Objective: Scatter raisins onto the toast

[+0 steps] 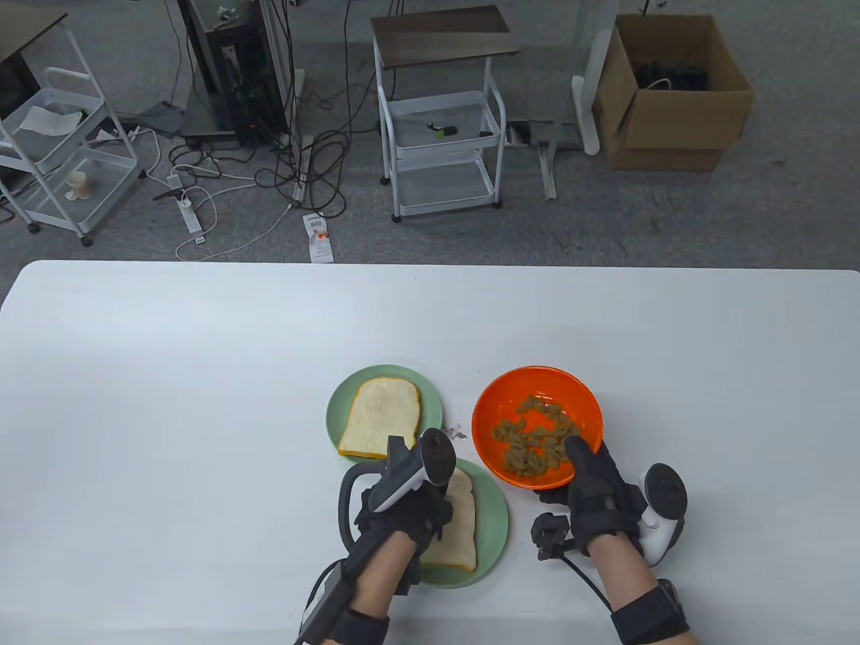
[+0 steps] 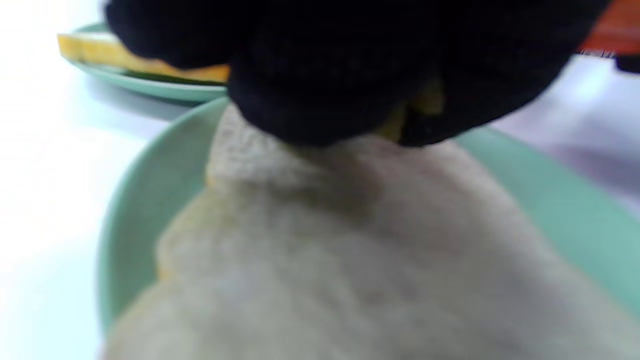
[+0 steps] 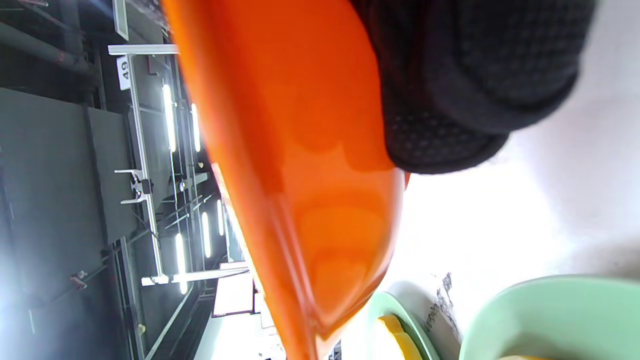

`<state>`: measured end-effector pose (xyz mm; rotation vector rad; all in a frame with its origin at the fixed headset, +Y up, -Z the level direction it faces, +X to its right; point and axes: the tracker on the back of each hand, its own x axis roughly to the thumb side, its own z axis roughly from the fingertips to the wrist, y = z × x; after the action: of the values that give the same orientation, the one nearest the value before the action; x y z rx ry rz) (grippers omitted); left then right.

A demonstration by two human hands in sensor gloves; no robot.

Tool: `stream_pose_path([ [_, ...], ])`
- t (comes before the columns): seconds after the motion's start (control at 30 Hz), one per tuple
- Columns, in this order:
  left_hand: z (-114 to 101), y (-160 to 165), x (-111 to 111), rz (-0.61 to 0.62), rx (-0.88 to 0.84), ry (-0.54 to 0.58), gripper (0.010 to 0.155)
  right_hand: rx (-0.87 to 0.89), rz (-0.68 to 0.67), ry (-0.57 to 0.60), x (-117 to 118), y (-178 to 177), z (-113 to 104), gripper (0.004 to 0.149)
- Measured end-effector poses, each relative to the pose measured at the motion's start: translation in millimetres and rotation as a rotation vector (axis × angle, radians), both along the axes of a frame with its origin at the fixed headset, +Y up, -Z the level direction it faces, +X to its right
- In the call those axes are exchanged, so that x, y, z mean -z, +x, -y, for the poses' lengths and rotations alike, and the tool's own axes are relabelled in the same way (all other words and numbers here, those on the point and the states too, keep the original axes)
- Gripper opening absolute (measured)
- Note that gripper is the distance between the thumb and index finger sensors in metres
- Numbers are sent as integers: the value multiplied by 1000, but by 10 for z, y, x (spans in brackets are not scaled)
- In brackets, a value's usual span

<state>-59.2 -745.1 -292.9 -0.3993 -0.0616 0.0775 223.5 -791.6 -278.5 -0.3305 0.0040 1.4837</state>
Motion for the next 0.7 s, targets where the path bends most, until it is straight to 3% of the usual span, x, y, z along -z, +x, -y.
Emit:
stream_pose_path([
  [0.53,-38,49,-22,4,32,149,41,-4,-11,9,-1,-15,5,71],
  [0.7,-64,21,-6,11,11,248,47,-9,-19,5,-2,-23,4,71],
])
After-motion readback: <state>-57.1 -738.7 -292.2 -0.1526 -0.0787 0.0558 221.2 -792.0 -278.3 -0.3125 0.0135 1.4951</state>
